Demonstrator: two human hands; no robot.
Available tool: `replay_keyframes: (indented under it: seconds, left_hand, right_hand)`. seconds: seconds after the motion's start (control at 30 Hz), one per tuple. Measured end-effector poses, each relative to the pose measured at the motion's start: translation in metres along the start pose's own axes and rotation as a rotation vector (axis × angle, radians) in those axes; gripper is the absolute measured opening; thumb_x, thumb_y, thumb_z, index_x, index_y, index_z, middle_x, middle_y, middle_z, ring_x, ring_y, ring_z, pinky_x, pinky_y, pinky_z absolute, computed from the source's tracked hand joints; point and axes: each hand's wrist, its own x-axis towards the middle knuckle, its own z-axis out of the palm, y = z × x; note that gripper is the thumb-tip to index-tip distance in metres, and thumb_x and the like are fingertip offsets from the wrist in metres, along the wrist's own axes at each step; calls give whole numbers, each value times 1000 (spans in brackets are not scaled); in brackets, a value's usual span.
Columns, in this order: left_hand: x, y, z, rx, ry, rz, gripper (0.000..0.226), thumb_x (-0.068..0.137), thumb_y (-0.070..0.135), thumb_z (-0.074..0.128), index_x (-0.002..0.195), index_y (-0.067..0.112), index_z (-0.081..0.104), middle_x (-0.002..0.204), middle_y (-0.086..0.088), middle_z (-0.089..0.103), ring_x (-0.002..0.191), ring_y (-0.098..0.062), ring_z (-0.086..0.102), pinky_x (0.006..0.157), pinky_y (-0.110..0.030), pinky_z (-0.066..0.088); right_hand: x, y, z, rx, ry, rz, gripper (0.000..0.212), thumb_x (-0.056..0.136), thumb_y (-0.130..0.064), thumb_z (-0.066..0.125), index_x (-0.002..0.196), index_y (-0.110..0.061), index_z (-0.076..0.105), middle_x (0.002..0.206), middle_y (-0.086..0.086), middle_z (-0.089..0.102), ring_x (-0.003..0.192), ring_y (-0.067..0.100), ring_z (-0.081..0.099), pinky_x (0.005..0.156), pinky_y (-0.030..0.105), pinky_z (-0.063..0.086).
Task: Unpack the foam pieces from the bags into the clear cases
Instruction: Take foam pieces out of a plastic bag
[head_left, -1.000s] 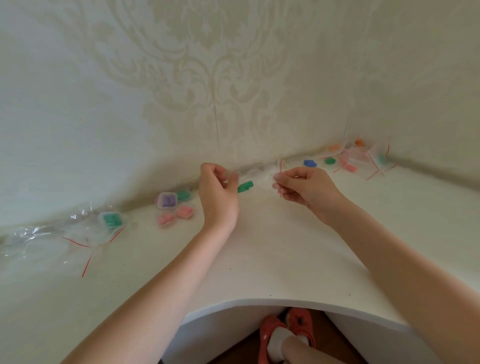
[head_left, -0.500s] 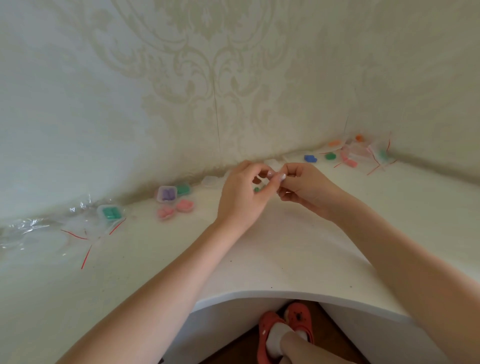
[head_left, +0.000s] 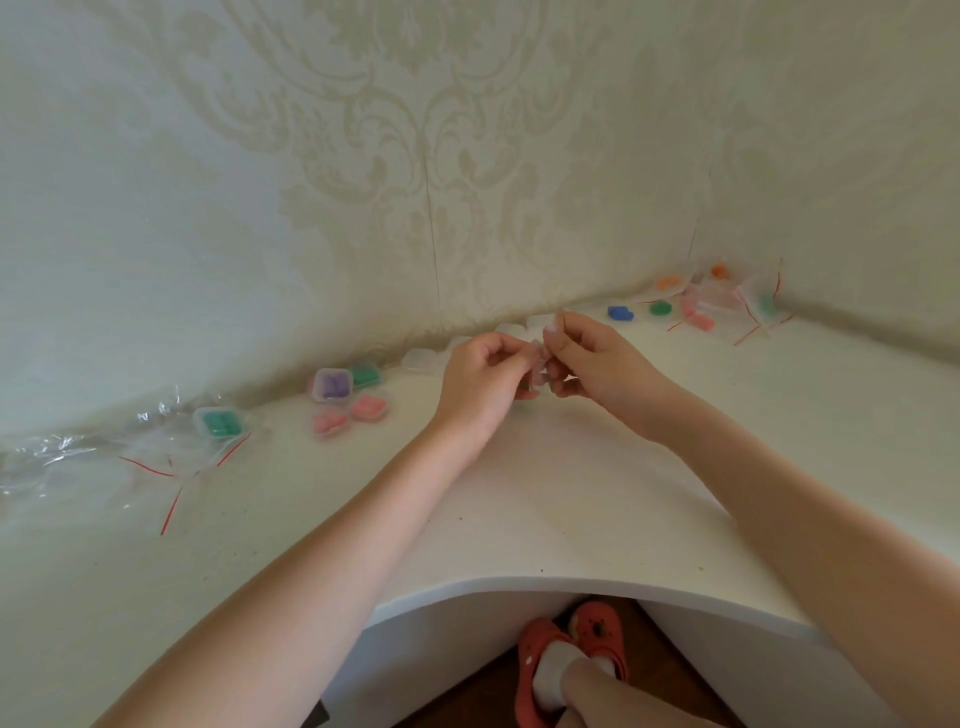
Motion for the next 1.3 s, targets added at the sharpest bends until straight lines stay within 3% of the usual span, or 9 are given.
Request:
replay_keyframes:
  seconds: [0.23, 0.6, 0.73, 0.83, 0.97, 1.03, 1.1, 1.23, 1.3]
  left_hand:
    - [-8, -6, 1, 554, 36, 357, 26, 93, 17, 41, 68, 12, 47, 60, 7, 51, 57, -10, 47, 54, -27, 35]
    - [3, -6, -5, 469, 322, 271, 36, 94, 7, 38, 61, 18, 27, 57, 4, 34, 51, -9, 28, 45, -21, 24]
    - [-3, -7, -7, 574, 254, 378, 33, 94, 9, 41, 64, 19, 30, 55, 5, 39, 53, -15, 36, 49, -28, 25]
    - [-4, -6, -3, 576, 242, 401, 25, 96, 17, 43, 72, 12, 40, 57, 3, 44, 53, -18, 42, 53, -36, 30]
    - [-10, -7, -1, 677, 223, 610, 22, 97, 22, 43, 78, 11, 45, 59, 1, 49, 53, -26, 47, 48, -34, 31]
    - [-13, -7, 1, 770, 206, 789, 25, 95, 25, 41, 81, 8, 52, 58, -1, 51, 50, -26, 49, 47, -26, 27]
    - [-14, -8, 3, 850, 207, 895, 29, 92, 26, 39, 82, 5, 56, 57, -4, 55, 46, -25, 51, 45, -23, 27]
    - [-15, -3, 3, 645, 239, 682, 25, 96, 32, 41, 77, 17, 45, 51, 9, 43, 47, -10, 44, 48, -26, 26]
    - [-8, 0, -1, 351, 350, 481, 24, 98, 27, 43, 76, 21, 39, 52, 10, 40, 47, -3, 43, 47, -20, 27]
  right_hand:
    - [-5, 0, 22, -267, 144, -147, 34, 102, -22, 35, 69, -16, 37, 62, -2, 47, 54, 9, 45, 59, 28, 42]
    - [-3, -4, 21, -768, 119, -248, 25, 101, -22, 34, 80, -9, 32, 59, 3, 39, 57, 27, 38, 49, 36, 25]
    - [-7, -2, 15, -662, 142, -263, 20, 99, -19, 41, 84, -10, 33, 71, 9, 50, 66, 29, 49, 59, 41, 40]
    - [-6, -2, 4, -643, 226, -386, 11, 89, -2, 52, 89, -11, 46, 95, 2, 52, 83, 18, 50, 67, 28, 42]
    - [-1, 2, 5, -654, 144, -326, 31, 85, 7, 46, 88, -12, 71, 135, 1, 46, 112, 15, 46, 83, 20, 34]
    - [-4, -2, 10, -551, 83, -270, 29, 88, 4, 42, 82, -9, 68, 129, 3, 53, 116, 7, 49, 87, 17, 35]
    - [-9, -5, 13, -396, 5, -211, 30, 90, 5, 39, 75, -9, 61, 97, 2, 62, 91, -9, 55, 76, 15, 41]
    - [-3, -1, 7, -345, -20, -94, 23, 92, -4, 51, 103, -21, 64, 80, -16, 65, 63, 2, 57, 73, 21, 47]
    - [1, -2, 3, -284, 7, -104, 48, 91, -19, 59, 131, -42, 46, 110, -14, 62, 68, 15, 56, 87, 22, 46]
